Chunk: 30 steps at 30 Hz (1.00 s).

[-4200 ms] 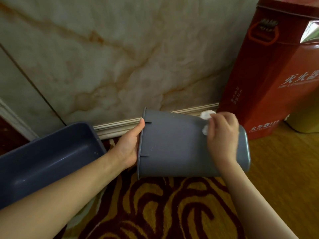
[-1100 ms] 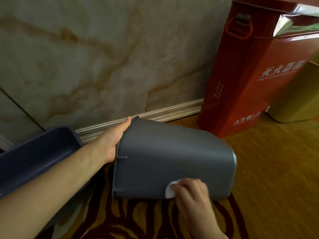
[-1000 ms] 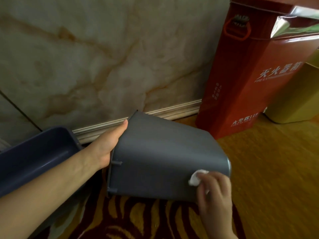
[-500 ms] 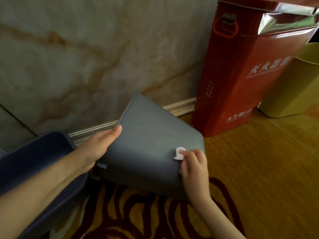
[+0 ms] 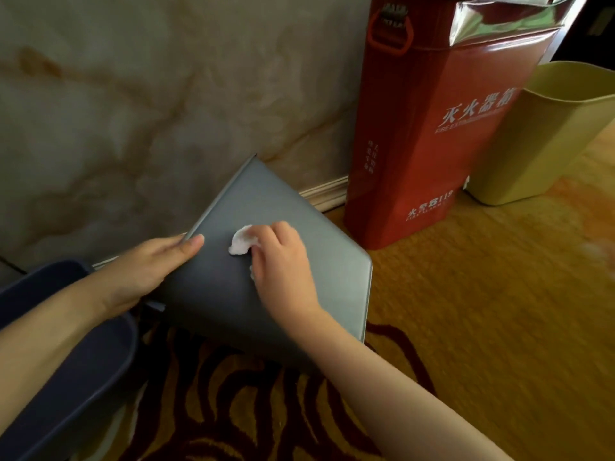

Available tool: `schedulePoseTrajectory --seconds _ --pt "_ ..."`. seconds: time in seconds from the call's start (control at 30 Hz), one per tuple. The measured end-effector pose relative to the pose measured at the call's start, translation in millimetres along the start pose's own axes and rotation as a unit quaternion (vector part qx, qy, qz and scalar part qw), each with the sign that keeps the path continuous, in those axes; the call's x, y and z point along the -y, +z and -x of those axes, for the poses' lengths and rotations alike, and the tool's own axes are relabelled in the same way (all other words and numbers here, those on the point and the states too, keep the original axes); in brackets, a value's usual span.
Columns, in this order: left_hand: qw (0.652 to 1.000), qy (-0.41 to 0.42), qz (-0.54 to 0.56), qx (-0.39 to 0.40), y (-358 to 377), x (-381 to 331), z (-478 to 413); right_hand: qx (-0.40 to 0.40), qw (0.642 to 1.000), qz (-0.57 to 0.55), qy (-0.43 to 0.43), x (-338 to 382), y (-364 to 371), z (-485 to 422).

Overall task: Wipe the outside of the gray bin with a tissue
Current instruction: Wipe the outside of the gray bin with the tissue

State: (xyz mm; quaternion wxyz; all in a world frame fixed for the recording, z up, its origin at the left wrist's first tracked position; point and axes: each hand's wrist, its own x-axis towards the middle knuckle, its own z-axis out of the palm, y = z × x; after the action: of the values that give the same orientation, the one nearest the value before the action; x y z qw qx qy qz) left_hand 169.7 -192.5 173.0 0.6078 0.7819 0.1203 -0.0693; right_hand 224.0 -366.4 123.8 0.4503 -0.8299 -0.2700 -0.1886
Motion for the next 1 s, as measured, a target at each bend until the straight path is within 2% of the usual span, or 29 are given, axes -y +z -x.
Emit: schedulePoseTrajectory --seconds 0.07,0.13,0.27,0.37,0.43,0.5,0.6,0.7,0.8,0.9,0.93,1.0 --pt "1.0 0.008 0.004 0.009 -2.2 1.6 0.2 -0.019 0.999 0.024 0.044 -20.6 3.6 5.8" --pt "1.0 0.016 0.004 0.018 -5.3 5.1 -0.1 -0.05 0.987 0.031 0.15 -55.8 -5.7 24.4" --pt "0.999 0.021 0.011 0.027 -10.0 9.4 -4.5 -0.079 0.937 0.066 0.335 -118.2 -37.8 78.2" --pt "0.999 0.015 -0.007 0.042 -11.9 4.7 -10.1 -0.097 0.901 0.084 0.415 -135.2 -53.5 103.0" --pt "0.998 0.002 -0.018 0.054 -12.1 0.6 -12.5 -0.129 0.906 0.085 0.394 -128.3 -59.8 98.4" --pt "0.998 -0.003 -0.02 0.056 -12.2 -1.0 -13.7 -0.139 0.94 0.061 0.307 -105.9 -58.7 79.6" --pt "0.998 0.002 -0.022 0.061 -9.3 -5.3 -11.5 -0.056 0.988 -0.012 0.143 -59.3 -42.7 46.1" --pt "0.997 -0.001 -0.03 0.072 -4.5 -11.0 -9.3 -0.001 1.0 -0.007 0.005 -22.9 -22.1 12.2" --pt "0.996 -0.007 -0.065 0.056 1.3 -14.1 -10.2 -0.005 0.997 0.012 -0.074 2.4 -4.9 -15.6" --pt "0.996 -0.002 -0.073 0.054 2.7 -15.8 -9.8 -0.016 0.996 0.054 -0.076 -4.5 3.8 -24.1" --pt "0.996 0.002 -0.062 0.06 2.0 -14.7 -10.0 -0.011 0.997 0.062 -0.049 -18.5 3.1 -21.3" --pt "0.997 0.003 -0.053 0.063 -0.4 -11.8 -9.7 -0.007 0.996 0.043 0.083 -58.7 -4.9 -5.4"
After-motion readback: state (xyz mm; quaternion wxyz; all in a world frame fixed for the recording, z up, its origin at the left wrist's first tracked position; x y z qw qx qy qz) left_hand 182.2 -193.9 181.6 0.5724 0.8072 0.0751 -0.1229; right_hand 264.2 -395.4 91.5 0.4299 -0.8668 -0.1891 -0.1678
